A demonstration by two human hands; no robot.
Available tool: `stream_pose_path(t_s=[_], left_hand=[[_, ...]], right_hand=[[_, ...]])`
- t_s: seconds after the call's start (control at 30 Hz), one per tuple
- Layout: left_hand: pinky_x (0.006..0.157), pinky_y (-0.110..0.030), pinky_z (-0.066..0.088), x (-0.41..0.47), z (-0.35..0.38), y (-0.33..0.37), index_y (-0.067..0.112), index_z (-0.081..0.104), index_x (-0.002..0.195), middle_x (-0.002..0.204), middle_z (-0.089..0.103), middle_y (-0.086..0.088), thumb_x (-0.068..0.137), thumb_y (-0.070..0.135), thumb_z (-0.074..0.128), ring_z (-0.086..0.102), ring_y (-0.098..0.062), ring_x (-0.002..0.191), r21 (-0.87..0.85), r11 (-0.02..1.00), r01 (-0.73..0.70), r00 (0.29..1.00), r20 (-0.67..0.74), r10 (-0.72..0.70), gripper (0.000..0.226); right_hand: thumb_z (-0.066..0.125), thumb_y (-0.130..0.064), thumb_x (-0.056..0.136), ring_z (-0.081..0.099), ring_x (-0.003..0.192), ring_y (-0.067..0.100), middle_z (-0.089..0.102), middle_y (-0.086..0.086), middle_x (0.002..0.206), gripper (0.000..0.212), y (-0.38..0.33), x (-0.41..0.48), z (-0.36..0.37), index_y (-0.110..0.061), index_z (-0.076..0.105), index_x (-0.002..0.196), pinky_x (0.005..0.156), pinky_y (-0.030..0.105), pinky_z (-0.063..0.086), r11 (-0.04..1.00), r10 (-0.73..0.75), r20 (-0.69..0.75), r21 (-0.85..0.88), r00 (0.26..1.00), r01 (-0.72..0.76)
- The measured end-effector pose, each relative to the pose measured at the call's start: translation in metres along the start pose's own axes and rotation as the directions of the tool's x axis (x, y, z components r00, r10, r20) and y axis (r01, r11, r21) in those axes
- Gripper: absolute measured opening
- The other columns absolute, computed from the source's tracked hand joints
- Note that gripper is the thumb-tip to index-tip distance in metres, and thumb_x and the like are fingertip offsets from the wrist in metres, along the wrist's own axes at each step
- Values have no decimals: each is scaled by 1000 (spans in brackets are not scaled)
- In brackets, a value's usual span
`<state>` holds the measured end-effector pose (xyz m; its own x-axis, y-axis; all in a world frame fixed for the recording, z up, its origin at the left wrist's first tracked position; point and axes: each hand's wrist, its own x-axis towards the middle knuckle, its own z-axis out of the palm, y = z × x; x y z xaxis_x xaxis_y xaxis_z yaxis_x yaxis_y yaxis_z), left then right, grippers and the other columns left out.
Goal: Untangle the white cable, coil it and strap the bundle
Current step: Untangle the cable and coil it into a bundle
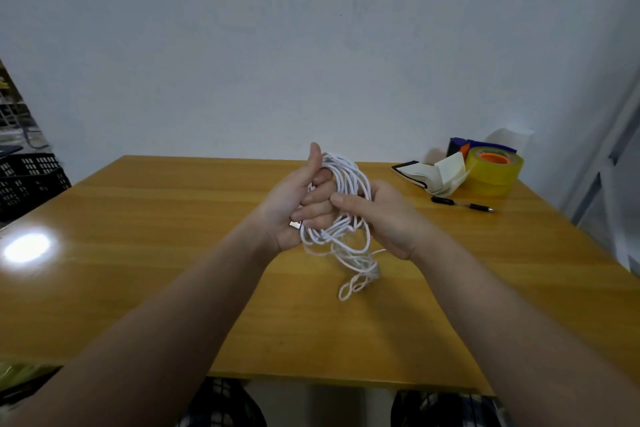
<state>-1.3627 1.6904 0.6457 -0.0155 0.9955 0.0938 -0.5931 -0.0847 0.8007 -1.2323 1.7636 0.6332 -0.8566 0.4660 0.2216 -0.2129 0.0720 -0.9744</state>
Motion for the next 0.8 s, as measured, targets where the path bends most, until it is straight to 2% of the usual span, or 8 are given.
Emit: stream_pose_path(t_s=[0.13, 0.27, 0.37, 0.43, 0.57, 0.63, 0.7, 0.8], left_hand=[[38, -19, 37, 0, -2, 1, 15, 40, 63, 40, 30, 4, 82, 53, 44, 35, -9, 29, 182, 982, -45, 996, -71, 59, 42], [58, -33, 42, 3, -17, 0, 6, 51, 72, 47, 44, 2, 81, 49, 59, 47, -15, 44, 550, 832, -78, 930, -259, 259, 45], [53, -30, 39, 3, -23, -2, 6, 56, 76, 47, 45, 4, 85, 41, 62, 45, -12, 41, 523, 851, -57, 901, -340, 270, 37], [44, -23, 39, 4, -21, -5, 5, 55, 83, 47, 43, 5, 91, 36, 56, 43, -9, 40, 473, 880, -37, 917, -335, 218, 32], [50, -25, 39, 3, -16, -4, 10, 50, 85, 46, 33, 5, 98, 34, 45, 36, -9, 37, 370, 929, 21, 965, -251, 78, 28], [55, -28, 38, 1, -10, -4, 13, 50, 80, 45, 29, 5, 100, 32, 43, 30, -10, 36, 389, 920, 52, 966, -254, 53, 29], [56, -28, 37, -1, -1, -3, 14, 50, 77, 45, 26, 5, 100, 33, 42, 26, -10, 35, 459, 881, 114, 957, -288, 26, 31], [58, -33, 34, -5, 4, -6, 13, 51, 78, 43, 26, 6, 101, 38, 37, 25, -10, 35, 614, 767, 189, 956, -294, 0, 37]], right_hand=[[46, -18, 96, 65, 67, 16, 68, 7, 77, 25, 3, 1, 1, 0, 61, 104, 63, 25, 54, 998, -32, -166, 45, 986, 40], [43, -28, 95, 58, 70, 25, 60, 18, 81, 38, 6, -1, 5, 7, 57, 99, 68, 32, 49, 998, -23, -223, 54, 975, 35], [42, -28, 98, 53, 53, 15, 53, 6, 66, 27, 11, -1, 12, -7, 54, 86, 54, 25, 47, 981, 64, -272, 196, 960, -10], [48, -30, 94, 49, 55, 19, 51, 6, 62, 24, 11, 0, 16, -8, 54, 88, 56, 29, 44, 967, 80, -249, 255, 965, -14], [67, -3, 83, 56, 50, 9, 62, -3, 62, 19, 10, 1, 10, -7, 58, 99, 47, 20, 43, 1000, 12, -325, 6, 946, -10], [66, -2, 82, 51, 51, 13, 56, 4, 64, 17, 15, 5, 0, -1, 60, 97, 51, 25, 40, 984, -21, -404, -173, 915, -54], [67, -13, 83, 44, 51, 18, 49, 6, 55, 16, 18, 9, -8, 0, 62, 75, 54, 31, 35, 935, -48, -429, -336, 902, -110], [73, -26, 79, 40, 34, 10, 42, -6, 36, 44, 16, 11, -17, -15, 46, 45, 42, 21, 30, 857, -50, -464, -475, 885, -200]])
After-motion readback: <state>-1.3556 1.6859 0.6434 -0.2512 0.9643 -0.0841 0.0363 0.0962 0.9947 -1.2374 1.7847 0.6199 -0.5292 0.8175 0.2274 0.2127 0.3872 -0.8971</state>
